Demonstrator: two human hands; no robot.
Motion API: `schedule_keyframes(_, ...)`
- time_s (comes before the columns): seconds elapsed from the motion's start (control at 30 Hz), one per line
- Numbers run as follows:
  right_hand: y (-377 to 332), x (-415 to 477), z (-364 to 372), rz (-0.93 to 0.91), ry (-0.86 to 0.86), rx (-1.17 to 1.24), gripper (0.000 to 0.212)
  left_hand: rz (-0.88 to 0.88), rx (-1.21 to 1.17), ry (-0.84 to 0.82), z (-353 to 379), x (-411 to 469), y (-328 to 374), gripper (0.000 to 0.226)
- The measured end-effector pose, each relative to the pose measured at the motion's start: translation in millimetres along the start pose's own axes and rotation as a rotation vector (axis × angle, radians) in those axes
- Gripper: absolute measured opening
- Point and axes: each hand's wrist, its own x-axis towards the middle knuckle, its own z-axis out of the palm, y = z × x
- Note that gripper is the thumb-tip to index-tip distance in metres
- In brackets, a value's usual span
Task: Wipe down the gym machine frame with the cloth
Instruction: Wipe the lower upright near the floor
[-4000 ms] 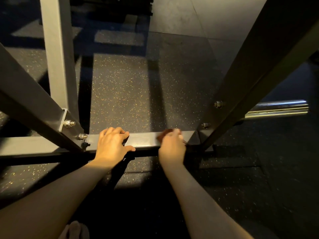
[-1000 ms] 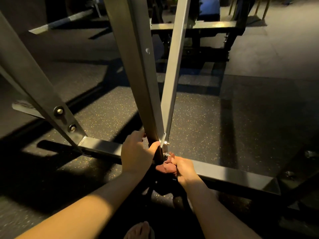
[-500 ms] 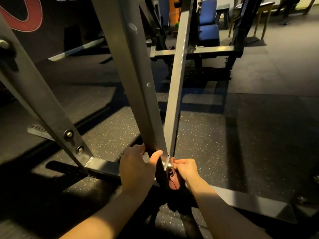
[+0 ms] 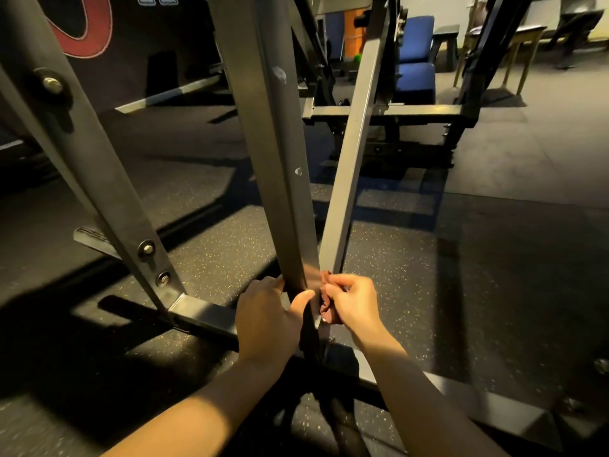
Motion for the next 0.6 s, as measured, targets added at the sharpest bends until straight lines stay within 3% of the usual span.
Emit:
schedule_keyframes(0.17, -27, -35, 4, -0.193, 0.009, 0.2, 0.02, -0.023, -0.062, -0.017, 1, 2, 0, 0.019)
schedule_keyframes(0.3, -1, -51, 12, -0.1, 0.02, -0.017, 0.019, -0.07, 0.03, -0.066, 4, 2, -2, 0.022)
schedule_keyframes(0.4, -21, -63, 9, -0.011, 0.028, 0.044, 0.021, -0.051, 0.057, -0.223, -17, 13, 2, 0.021)
schedule_keyframes(0.5, -73, -71, 6, -0.115, 0.032, 0.167, 0.012, -0.063, -0.005, -0.45, -58, 27, 19, 0.032)
schedule_keyframes(0.53, -89, -75, 4, -0.183, 0.026, 0.198, 0.011, -0.048, -0.022, -0.425, -70, 31, 24, 0.03)
schedule_keyframes(0.6, -108, -81, 2, -0.296, 0.017, 0.228, 0.011, 0.006, -0.065, -0.201, -94, 38, 36, 0.02)
